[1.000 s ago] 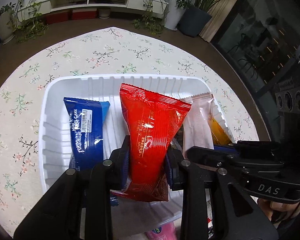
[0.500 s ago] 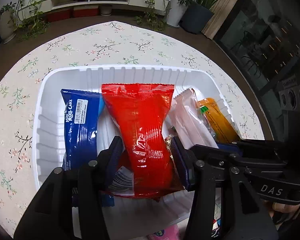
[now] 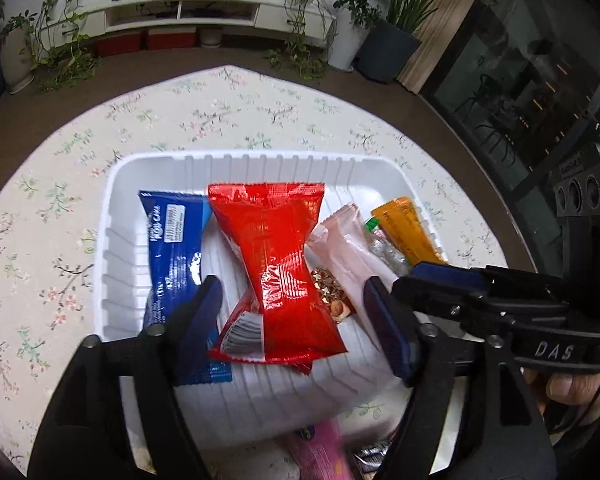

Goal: Organize snacks
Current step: 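Carry both packets into the white tray and open both grippers, then withdraw both grippers from the tray toward the remaining snacks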

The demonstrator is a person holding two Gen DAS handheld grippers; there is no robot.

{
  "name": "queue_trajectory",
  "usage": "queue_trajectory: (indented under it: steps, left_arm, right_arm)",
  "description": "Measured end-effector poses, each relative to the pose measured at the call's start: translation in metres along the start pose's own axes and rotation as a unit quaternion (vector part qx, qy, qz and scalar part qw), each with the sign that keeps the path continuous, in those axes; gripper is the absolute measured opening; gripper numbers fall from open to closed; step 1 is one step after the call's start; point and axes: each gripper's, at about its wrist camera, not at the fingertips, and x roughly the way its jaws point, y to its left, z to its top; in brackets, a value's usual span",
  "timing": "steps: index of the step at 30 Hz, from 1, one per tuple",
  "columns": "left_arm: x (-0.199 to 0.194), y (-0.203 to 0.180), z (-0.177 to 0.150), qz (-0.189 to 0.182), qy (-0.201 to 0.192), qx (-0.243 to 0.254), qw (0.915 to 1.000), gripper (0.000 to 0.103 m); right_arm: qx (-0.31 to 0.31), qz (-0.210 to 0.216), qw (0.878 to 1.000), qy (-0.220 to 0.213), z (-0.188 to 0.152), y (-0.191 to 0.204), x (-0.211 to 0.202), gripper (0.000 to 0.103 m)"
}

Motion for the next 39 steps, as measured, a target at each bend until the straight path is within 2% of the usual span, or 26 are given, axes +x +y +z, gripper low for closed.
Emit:
queue_trajectory:
  steps: [2, 5, 7, 10, 11, 15, 20, 24, 28, 33, 36, 39]
  left_arm:
    - [-0.014, -0.003, -0.001, -0.005, -0.013, 0.001, 0.9999, 0.076]
    - [-0.041, -0.006, -0.005, -0.005, -0.036, 0.007, 0.9993, 0.091]
    - [-0.061, -0.006, -0.010, -0.008, -0.053, 0.010, 0.9985, 0.102]
    - [-0.091, -0.002, -0.024, -0.012, -0.079, 0.003, 0.9968, 0.103]
    - [-0.100, 0.002, -0.030, -0.013, -0.086, 0.002, 0.9962, 0.103]
    - [-0.130, 0.011, -0.065, -0.004, -0.100, -0.006, 0.9950, 0.103]
    - [-0.154, 0.018, -0.124, 0.035, -0.108, -0.001, 0.9935, 0.103]
    - [-0.149, 0.018, -0.169, 0.050, -0.071, -0.007, 0.9962, 0.103]
    - [-0.133, 0.027, -0.201, 0.058, -0.024, -0.052, 0.9966, 0.103]
    - [-0.130, 0.033, -0.212, 0.070, -0.020, -0.066, 0.9951, 0.103]
    - [-0.131, 0.031, -0.204, 0.081, -0.021, -0.057, 0.9949, 0.103]
    - [-0.121, 0.027, -0.188, 0.097, 0.000, -0.037, 0.9946, 0.102]
  right_arm:
    - [0.005, 0.003, 1.000, -0.012, -0.001, 0.000, -0.012, 0.055]
    - [0.017, 0.014, 0.999, -0.033, -0.005, 0.001, -0.033, 0.070]
    - [0.021, 0.031, 0.997, -0.066, -0.013, 0.003, -0.054, 0.079]
    - [0.031, 0.060, 0.990, -0.122, -0.033, 0.006, -0.088, 0.096]
    - [0.035, 0.069, 0.988, -0.133, -0.041, 0.006, -0.098, 0.099]
    - [0.039, 0.081, 0.986, -0.140, -0.071, 0.009, -0.117, 0.099]
    - [0.036, 0.070, 0.987, -0.141, -0.116, 0.013, -0.132, 0.099]
    - [0.043, 0.056, 0.987, -0.143, -0.156, 0.013, -0.136, 0.099]
    - [0.047, 0.035, 0.988, -0.144, -0.196, 0.015, -0.134, 0.099]
    - [0.025, 0.002, 0.991, -0.130, -0.227, 0.024, -0.128, 0.097]
    - [0.021, -0.008, 0.992, -0.127, -0.233, 0.024, -0.125, 0.095]
    - [0.021, -0.010, 0.992, -0.127, -0.234, 0.024, -0.124, 0.092]
